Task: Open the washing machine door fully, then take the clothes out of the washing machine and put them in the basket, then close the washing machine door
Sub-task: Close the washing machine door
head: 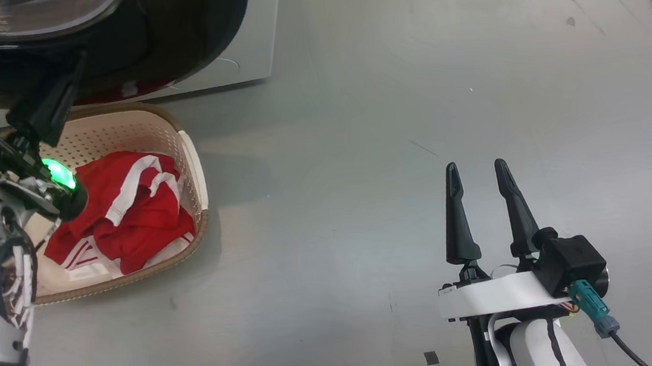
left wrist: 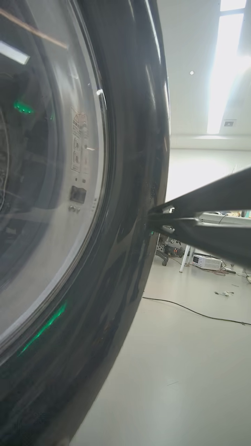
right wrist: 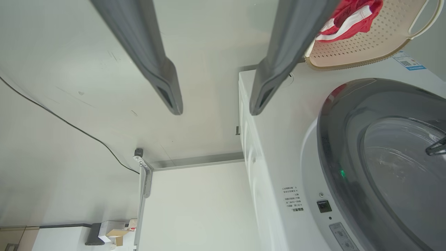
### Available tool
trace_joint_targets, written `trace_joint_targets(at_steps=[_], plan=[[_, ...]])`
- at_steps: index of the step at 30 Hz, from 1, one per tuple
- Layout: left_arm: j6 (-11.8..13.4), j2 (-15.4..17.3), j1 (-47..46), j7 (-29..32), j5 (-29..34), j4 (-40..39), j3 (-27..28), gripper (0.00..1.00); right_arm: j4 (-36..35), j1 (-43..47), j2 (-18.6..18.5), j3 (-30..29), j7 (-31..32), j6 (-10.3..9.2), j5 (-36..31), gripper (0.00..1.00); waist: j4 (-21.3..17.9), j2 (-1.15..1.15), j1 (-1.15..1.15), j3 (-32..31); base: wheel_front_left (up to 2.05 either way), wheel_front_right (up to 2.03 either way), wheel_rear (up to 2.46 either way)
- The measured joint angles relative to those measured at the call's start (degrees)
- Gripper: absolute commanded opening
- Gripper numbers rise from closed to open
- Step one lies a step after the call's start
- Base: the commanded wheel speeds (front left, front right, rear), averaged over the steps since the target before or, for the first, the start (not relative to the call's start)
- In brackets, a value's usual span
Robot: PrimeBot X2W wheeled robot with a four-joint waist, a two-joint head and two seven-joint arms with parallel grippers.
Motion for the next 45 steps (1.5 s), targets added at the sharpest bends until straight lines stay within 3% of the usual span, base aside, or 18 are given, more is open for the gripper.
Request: trace_joint_targets(at_steps=[7, 8, 10, 13, 14, 15, 23, 29, 37, 42, 45], plan=[[0.00, -2.67, 5.05, 1.09, -0.67, -4.68, 1.90, 0.00, 1.27, 0.03, -0.02, -1.56, 0.00, 0.24, -2.22, 1.00, 4.01, 0.00, 0.00, -1.82, 0.00, 0.00, 0.00], [0.00, -2.94, 5.41, 1.20, -0.70, -5.59, 2.23, 0.07, 1.42, 0.05, -0.01, -1.89, 0.00, 0.24, -2.59, 1.00, 4.62, 0.00, 0.00, -2.10, 0.00, 0.00, 0.00], [0.00, -3.44, 6.32, 1.43, -0.71, -7.02, 2.59, 0.27, 1.53, 0.09, -0.03, -2.48, 0.00, 0.30, -3.03, 1.00, 5.80, 0.00, 0.00, -2.64, 0.00, 0.00, 0.00], [0.00, -3.98, 8.43, 1.59, -0.77, -9.06, 3.67, 0.70, 2.14, 0.18, -0.16, -2.81, 0.00, 0.89, -3.56, 1.00, 7.59, 0.00, 0.00, -3.52, 0.00, 0.00, 0.00], [0.00, -4.02, 9.20, 1.59, -0.77, -9.72, 4.04, 0.95, 2.36, 0.27, -0.18, -2.91, 0.00, 1.05, -3.60, 1.00, 8.14, 0.00, 0.00, -3.83, 0.00, 0.00, 0.00], [0.00, -4.04, 9.94, 1.47, -0.74, -10.24, 4.36, 1.00, 2.55, 0.46, -0.18, -3.04, 0.00, 1.05, -3.71, 1.00, 8.68, 0.00, 0.00, -4.17, 0.00, 0.00, 0.00], [0.00, -4.60, 15.28, -1.29, 1.35, -14.94, 6.26, 1.00, 3.64, 2.31, -0.59, -4.25, 0.00, 1.68, -4.41, 1.00, 12.43, 0.00, 0.00, -7.51, 0.00, 0.00, 0.00], [0.00, -4.70, 20.24, -7.16, 9.58, -18.17, 6.43, 1.00, 4.09, 4.58, -0.71, -5.39, 0.00, 2.09, -4.97, 1.00, 15.43, 0.00, 0.00, -10.32, 0.00, 0.00, 0.00], [0.00, -4.42, 24.53, -16.23, 27.66, -24.21, 3.61, 1.00, 4.61, 6.80, -0.76, -6.61, 0.00, 2.57, -5.53, 1.00, 18.07, 0.00, 0.00, -13.42, 0.00, 0.00, 0.00], [0.00, -0.90, 26.83, -23.14, 41.83, -27.48, -0.73, 1.00, 4.72, 7.59, -0.78, -6.99, 0.00, 2.59, -6.05, 1.00, 19.38, 0.00, 0.00, -15.36, 0.00, 0.00, 0.00], [-0.01, 2.83, 28.18, -27.77, 52.82, -29.04, -4.15, 1.00, 4.71, 8.31, -0.85, -7.28, 0.00, 2.69, -6.23, 1.00, 20.18, 0.00, 0.00, -16.24, 0.00, 0.00, 0.00]])
